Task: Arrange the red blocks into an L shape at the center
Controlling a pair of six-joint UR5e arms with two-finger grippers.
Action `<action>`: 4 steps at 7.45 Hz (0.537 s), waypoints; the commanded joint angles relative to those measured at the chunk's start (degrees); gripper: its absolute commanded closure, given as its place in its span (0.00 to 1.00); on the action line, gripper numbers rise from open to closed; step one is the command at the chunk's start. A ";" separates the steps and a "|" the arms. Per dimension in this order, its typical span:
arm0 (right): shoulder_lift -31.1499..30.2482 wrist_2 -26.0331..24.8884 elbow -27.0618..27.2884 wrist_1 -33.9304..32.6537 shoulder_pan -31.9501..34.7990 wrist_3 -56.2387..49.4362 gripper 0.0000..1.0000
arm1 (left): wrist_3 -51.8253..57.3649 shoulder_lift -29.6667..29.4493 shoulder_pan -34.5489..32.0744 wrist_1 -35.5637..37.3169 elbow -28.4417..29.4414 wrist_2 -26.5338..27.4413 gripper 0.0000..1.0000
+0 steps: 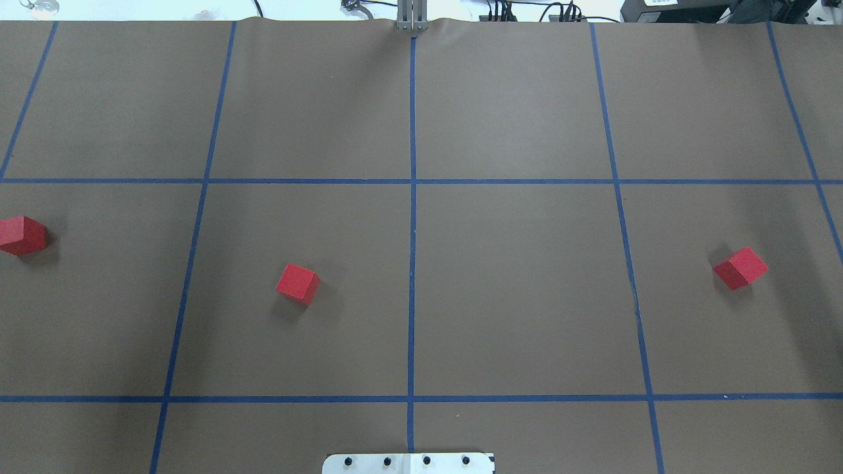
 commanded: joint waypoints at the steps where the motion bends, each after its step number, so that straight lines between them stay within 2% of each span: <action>1: 0.12 0.35 0.76 0.00 0.00 -0.18 0.00 | 0.17 0.08 0.00 0.00 -0.19 -0.09 0.00; 4: 0.56 0.27 3.32 0.09 0.00 0.08 0.00 | -0.17 0.09 0.00 0.09 -0.71 0.00 0.00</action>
